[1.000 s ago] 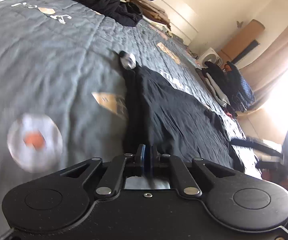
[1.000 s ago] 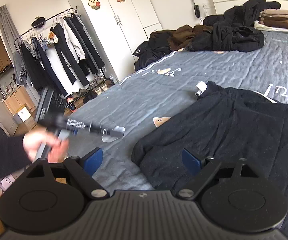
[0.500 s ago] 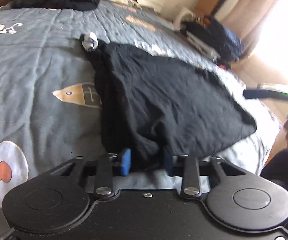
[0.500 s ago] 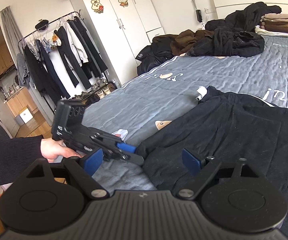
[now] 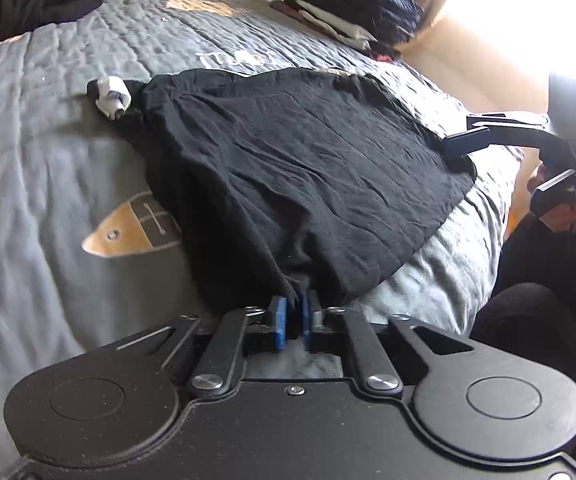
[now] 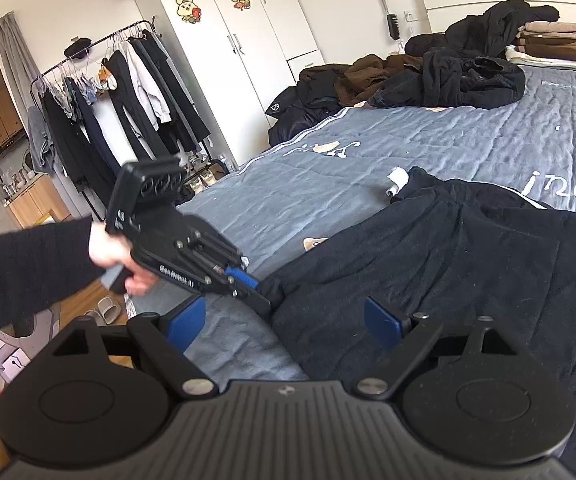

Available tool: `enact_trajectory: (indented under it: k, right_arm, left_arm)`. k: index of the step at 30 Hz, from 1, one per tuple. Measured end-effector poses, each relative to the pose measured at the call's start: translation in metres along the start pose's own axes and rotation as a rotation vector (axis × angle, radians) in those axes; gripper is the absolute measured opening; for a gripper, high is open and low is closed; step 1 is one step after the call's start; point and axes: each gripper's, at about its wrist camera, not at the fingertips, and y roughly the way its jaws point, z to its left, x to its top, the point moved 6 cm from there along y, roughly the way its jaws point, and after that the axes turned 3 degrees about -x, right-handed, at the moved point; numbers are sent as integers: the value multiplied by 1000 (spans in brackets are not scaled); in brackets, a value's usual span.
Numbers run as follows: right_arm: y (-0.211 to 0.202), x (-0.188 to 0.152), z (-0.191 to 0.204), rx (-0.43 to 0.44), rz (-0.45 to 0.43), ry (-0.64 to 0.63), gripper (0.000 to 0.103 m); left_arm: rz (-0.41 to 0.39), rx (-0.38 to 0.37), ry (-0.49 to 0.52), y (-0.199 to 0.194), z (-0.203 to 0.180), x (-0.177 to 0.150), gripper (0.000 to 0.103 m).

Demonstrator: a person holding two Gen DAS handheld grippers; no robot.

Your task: Fold clothes

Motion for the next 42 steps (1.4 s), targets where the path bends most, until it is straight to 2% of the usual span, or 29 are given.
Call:
enact_trajectory:
  k: [5,9,12,13,14,15,16,17,19,23,42]
  right_arm:
    - [-2,0,-1,7,-6,9,86]
    - [-4,3,1,11,-15,7,86]
    - [-6,4,2,13,-21,6,86]
    - [-7,4,3,12,-22,6,86]
    - [-8,4,3,12,-23,6,86]
    - [-9,4,3,13,-25,6,86]
    - [-10,4,4,14,-27,5,86]
    - [-12,5,4,14,-30,4,86]
    - [-15,5,5,13,-37,1,86]
    - [-23,6,4,23,-52,9,86]
    - [-44,10,-18,40,-116,86,90]
  left_arm:
    - [-116,48,-202,-17,22,-27,1]
    - [-341,117,-438,-37,16,-59,2]
    - [-460,132,-609,-38,-6,-76,6]
    - [-502,133,-666,-37,-15,-82,14]
    - [-542,138,-718,-35,-24,-86,34]
    - [-580,147,-765,-32,-32,-90,49]
    - [-619,149,-808,-30,-39,-93,79]
    - [-659,148,-848,-28,-43,-96,95]
    - [-737,149,-902,-24,-49,-99,94]
    - [-797,150,-950,-9,-50,-95,89]
    - [-983,190,-1004,37,-39,-65,92]
